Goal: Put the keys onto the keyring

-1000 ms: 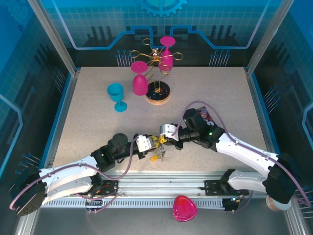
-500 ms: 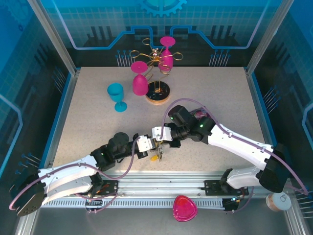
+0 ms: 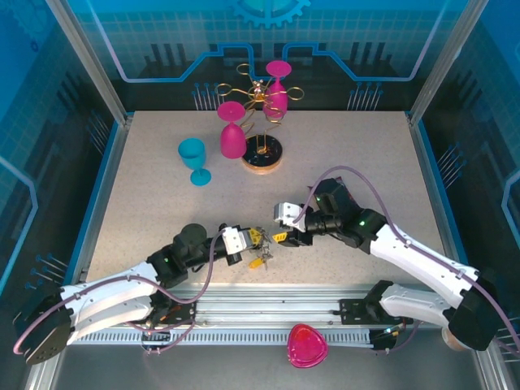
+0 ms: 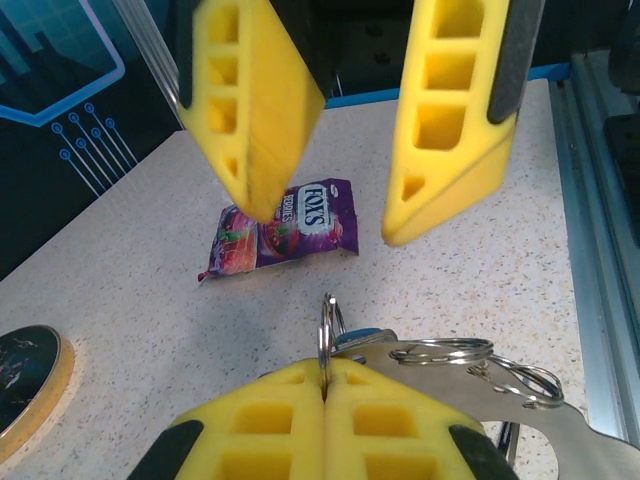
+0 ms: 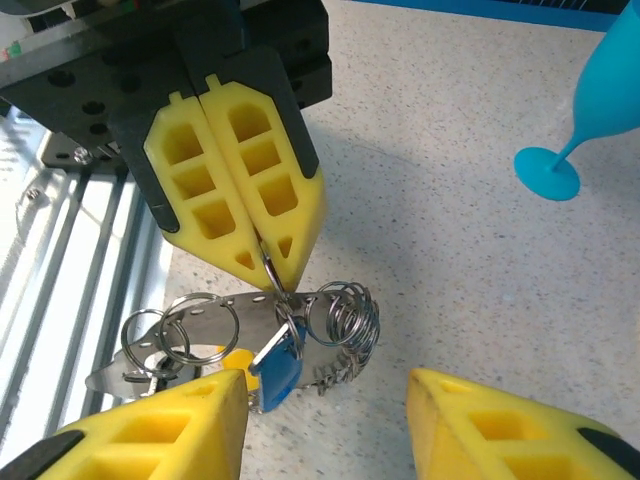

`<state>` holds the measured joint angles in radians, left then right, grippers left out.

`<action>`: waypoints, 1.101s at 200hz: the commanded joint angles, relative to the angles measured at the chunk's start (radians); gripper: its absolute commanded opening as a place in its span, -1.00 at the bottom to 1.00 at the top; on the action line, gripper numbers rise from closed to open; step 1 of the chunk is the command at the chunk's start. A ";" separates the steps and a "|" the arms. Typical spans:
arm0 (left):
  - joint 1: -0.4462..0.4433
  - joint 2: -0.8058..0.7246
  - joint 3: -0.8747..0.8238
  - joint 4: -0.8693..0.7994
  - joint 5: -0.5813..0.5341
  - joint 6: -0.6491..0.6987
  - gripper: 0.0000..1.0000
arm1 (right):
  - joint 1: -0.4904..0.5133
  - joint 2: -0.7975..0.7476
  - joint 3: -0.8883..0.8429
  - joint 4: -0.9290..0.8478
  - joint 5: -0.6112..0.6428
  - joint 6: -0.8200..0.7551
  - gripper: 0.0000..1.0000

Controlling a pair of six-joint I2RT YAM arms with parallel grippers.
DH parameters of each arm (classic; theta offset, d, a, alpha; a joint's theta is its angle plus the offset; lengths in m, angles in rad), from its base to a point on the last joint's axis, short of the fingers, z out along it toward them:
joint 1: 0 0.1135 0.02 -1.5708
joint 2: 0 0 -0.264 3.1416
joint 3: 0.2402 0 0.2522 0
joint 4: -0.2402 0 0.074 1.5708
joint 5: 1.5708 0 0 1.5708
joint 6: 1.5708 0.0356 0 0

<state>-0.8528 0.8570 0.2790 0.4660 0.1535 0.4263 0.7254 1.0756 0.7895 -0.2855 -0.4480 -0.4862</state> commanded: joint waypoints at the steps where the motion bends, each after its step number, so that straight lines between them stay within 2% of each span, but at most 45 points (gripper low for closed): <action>1: 0.009 -0.016 -0.009 0.097 0.054 -0.033 -1.00 | -0.004 -0.001 -0.027 0.095 -0.078 0.075 -0.12; 47: 0.009 -0.016 -0.010 0.099 0.067 -0.034 -1.00 | -0.001 0.036 -0.033 0.129 -0.091 0.110 -0.34; 110: 0.011 -0.010 -0.011 0.111 0.078 -0.036 -1.00 | 0.002 0.061 -0.038 0.120 -0.119 0.104 -0.89; 142: 0.012 -0.002 -0.009 0.123 0.084 -0.037 -1.00 | 0.004 0.081 -0.030 0.102 -0.150 0.101 -0.97; 169: 0.014 0.002 -0.009 0.128 0.087 -0.040 -1.00 | 0.005 0.064 -0.032 0.097 -0.152 0.103 -0.94; 174: 0.013 0.003 -0.009 0.128 0.086 -0.040 -1.00 | 0.005 0.057 -0.034 0.096 -0.141 0.102 -0.88; 186: 0.015 -0.002 -0.010 0.125 0.086 -0.039 -1.00 | 0.004 0.025 -0.049 0.099 -0.099 0.093 -0.49; 191: 0.015 -0.002 -0.010 0.125 0.086 -0.040 -1.00 | 0.004 0.011 -0.059 0.104 -0.078 0.087 -0.41; 220: 0.016 -0.005 -0.011 0.123 0.099 -0.041 -1.00 | 0.003 -0.048 -0.092 0.118 -0.003 0.026 -0.32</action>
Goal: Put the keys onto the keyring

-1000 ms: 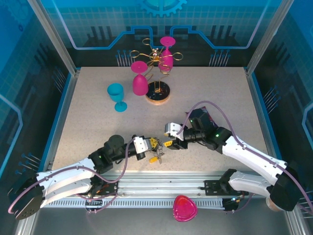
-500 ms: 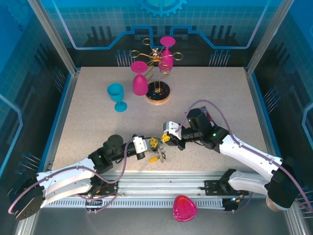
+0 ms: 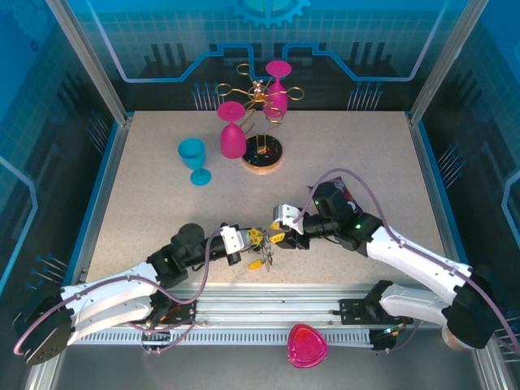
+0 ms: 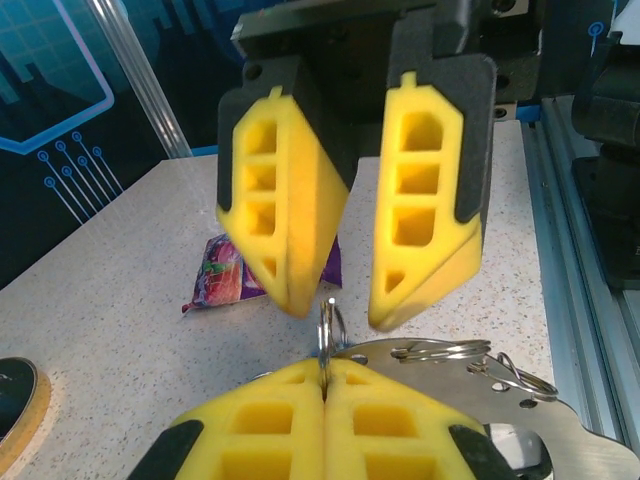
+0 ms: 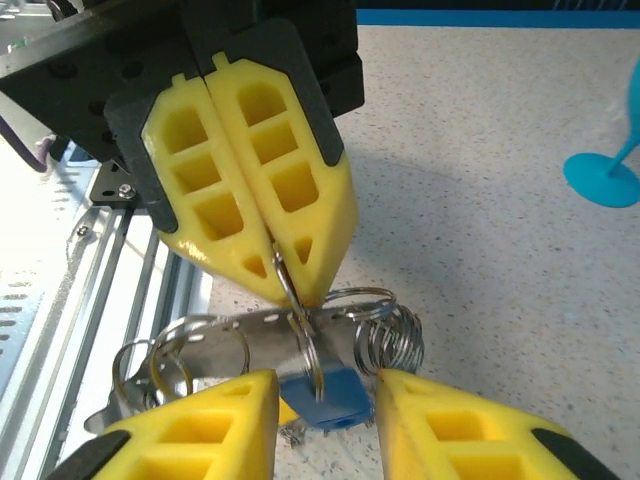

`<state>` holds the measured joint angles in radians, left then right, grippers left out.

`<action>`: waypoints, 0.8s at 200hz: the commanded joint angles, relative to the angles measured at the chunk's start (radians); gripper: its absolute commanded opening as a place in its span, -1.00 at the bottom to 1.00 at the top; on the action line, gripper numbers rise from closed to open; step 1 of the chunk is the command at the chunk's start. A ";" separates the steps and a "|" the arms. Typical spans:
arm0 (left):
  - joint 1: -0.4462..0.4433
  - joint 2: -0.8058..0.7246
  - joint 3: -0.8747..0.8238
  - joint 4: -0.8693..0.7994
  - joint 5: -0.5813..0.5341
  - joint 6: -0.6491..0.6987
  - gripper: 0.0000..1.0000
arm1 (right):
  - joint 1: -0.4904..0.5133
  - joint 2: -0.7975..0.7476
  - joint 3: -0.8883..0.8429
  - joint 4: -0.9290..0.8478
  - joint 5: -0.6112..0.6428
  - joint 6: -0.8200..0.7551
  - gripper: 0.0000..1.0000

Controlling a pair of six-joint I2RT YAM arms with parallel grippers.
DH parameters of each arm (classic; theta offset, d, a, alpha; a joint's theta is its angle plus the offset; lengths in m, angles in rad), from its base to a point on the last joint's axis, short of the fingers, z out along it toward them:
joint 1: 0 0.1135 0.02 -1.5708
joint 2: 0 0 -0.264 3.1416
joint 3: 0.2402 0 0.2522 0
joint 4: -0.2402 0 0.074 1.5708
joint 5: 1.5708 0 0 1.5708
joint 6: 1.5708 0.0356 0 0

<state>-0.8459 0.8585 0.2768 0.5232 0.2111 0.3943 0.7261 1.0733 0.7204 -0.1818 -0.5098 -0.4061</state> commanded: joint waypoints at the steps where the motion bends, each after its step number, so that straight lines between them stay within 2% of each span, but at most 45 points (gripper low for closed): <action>1: 0.009 -0.007 -0.008 0.067 0.042 -0.009 -1.00 | 0.003 -0.046 -0.023 0.012 0.059 -0.056 -0.32; 41: 0.011 -0.007 -0.006 0.062 0.059 -0.008 -1.00 | 0.019 -0.015 0.017 -0.037 0.031 -0.141 -0.31; 121: 0.012 -0.005 -0.007 0.059 0.067 -0.005 -1.00 | 0.031 0.021 0.057 -0.050 0.000 -0.150 -0.61; 160: 0.013 -0.004 -0.007 0.057 0.068 -0.007 -1.00 | 0.030 0.024 0.064 -0.055 -0.021 -0.146 -0.61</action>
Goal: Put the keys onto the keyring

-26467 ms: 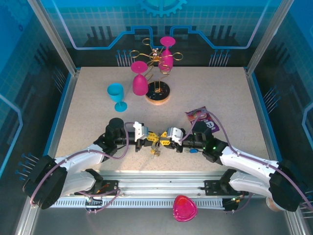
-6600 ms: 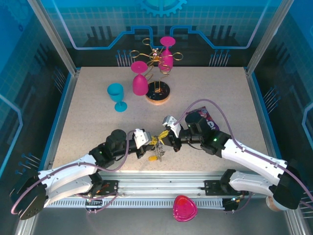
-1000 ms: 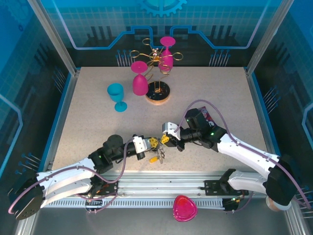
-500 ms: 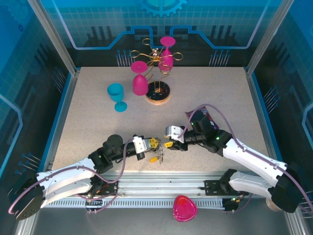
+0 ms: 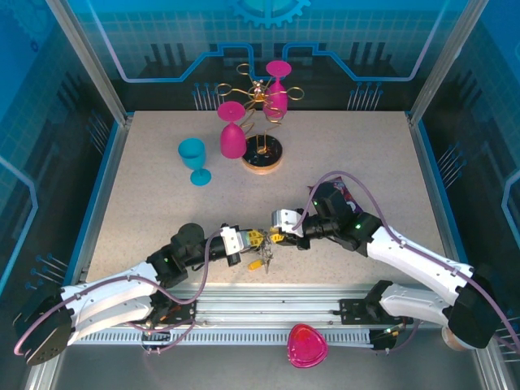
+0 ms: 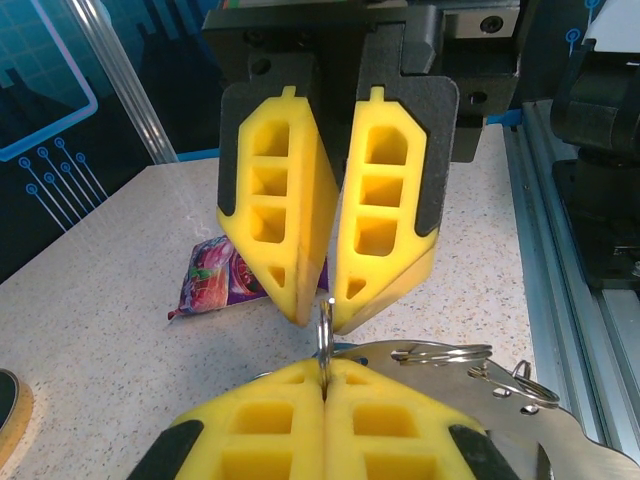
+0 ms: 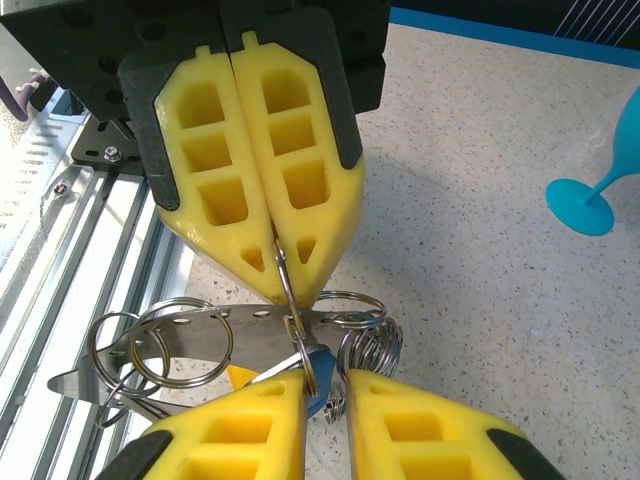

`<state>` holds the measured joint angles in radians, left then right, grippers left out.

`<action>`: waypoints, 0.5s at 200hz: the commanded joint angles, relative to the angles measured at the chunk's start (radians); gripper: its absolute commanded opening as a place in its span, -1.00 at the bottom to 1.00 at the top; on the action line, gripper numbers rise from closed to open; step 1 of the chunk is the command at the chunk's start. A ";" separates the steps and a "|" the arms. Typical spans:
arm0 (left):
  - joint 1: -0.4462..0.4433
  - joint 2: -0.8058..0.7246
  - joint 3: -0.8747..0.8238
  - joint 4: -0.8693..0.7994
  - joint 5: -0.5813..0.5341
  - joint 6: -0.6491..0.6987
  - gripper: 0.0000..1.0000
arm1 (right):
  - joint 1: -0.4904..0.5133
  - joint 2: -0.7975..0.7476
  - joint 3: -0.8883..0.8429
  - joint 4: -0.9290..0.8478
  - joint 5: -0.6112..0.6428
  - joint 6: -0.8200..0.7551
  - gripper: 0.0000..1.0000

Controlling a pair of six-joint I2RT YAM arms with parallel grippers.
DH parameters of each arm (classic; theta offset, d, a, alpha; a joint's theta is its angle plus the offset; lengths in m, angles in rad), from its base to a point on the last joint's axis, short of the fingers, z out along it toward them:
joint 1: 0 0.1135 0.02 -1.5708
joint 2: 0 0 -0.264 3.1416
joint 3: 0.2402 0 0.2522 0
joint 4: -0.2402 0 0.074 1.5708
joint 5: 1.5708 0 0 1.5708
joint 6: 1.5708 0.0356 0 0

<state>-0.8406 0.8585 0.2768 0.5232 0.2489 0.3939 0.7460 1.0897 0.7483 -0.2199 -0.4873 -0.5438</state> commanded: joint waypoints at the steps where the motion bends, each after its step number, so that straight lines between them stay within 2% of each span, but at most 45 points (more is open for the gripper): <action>1: 0.007 -0.005 -0.007 0.057 0.031 -0.006 -1.00 | 0.010 0.007 0.036 -0.017 -0.045 -0.008 -0.61; 17: 0.007 -0.004 -0.007 0.058 0.032 -0.006 -1.00 | 0.010 0.021 0.042 -0.030 -0.064 -0.005 -0.65; 52: 0.008 -0.004 -0.004 0.064 0.041 -0.006 -1.00 | 0.010 0.054 0.049 -0.040 -0.068 0.000 -1.00; 94: 0.009 0.001 -0.003 0.074 0.057 -0.009 -1.00 | 0.013 0.104 0.071 -0.061 -0.065 0.007 -1.00; 100: 0.009 0.000 -0.004 0.072 0.055 -0.007 -1.00 | 0.012 0.101 0.070 -0.057 -0.062 0.011 -0.90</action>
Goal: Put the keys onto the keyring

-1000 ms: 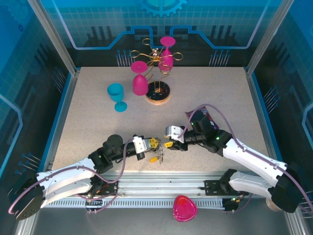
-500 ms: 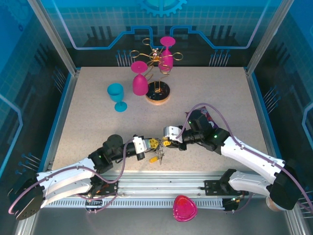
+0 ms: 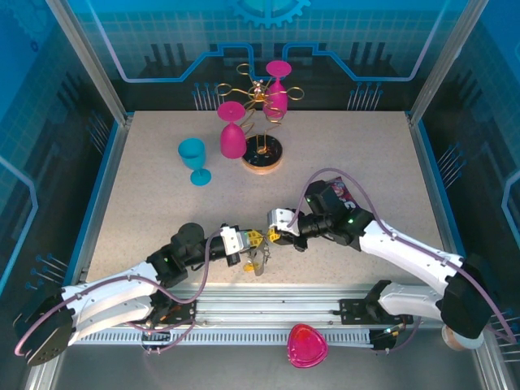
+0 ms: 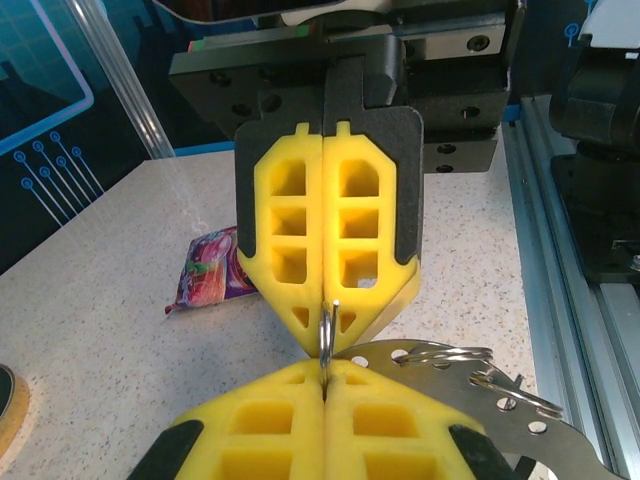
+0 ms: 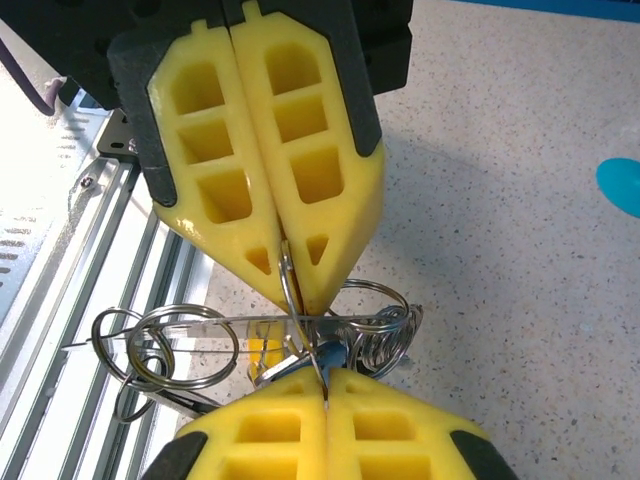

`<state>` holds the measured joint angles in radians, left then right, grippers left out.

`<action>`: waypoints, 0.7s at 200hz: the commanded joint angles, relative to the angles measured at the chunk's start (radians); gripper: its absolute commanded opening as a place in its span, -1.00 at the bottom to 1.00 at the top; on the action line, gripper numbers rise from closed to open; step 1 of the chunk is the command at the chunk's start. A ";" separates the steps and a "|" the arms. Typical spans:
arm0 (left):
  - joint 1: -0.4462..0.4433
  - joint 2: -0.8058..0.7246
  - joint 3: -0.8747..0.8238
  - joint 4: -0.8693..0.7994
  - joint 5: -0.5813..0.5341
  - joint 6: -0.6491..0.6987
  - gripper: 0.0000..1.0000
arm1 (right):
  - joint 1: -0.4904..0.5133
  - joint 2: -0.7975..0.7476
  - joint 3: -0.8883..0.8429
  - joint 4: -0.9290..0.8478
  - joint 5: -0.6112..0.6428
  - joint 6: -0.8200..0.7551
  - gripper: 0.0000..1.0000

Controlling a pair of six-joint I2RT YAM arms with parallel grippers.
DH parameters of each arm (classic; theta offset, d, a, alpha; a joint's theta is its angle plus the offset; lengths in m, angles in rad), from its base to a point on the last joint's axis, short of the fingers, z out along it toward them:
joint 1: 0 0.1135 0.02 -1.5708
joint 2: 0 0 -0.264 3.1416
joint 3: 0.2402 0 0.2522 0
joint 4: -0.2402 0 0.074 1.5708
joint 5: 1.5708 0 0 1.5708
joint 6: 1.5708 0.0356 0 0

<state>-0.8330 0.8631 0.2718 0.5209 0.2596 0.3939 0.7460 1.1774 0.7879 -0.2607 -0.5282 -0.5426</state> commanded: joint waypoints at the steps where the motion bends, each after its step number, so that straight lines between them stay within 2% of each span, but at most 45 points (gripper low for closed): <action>1: 0.002 -0.004 0.001 0.074 0.044 -0.007 -1.00 | 0.012 0.012 0.030 -0.014 -0.020 0.010 -0.88; 27: 0.002 -0.007 0.000 0.071 0.040 -0.006 -1.00 | 0.012 -0.047 -0.005 0.042 -0.004 0.024 -0.50; 38: 0.002 -0.007 0.002 0.071 0.040 -0.007 -1.00 | 0.008 -0.070 -0.021 0.060 0.004 0.019 -0.42; 89: 0.001 -0.004 0.003 0.075 0.038 -0.009 -1.00 | 0.007 -0.091 -0.045 0.109 -0.033 0.005 -0.40; 140: 0.003 0.007 0.003 0.088 0.043 -0.016 -1.00 | 0.012 -0.056 -0.039 0.137 -0.043 0.010 -0.50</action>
<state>-0.8330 0.8650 0.2718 0.5301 0.2707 0.3912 0.7475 1.1061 0.7532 -0.1661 -0.5404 -0.5285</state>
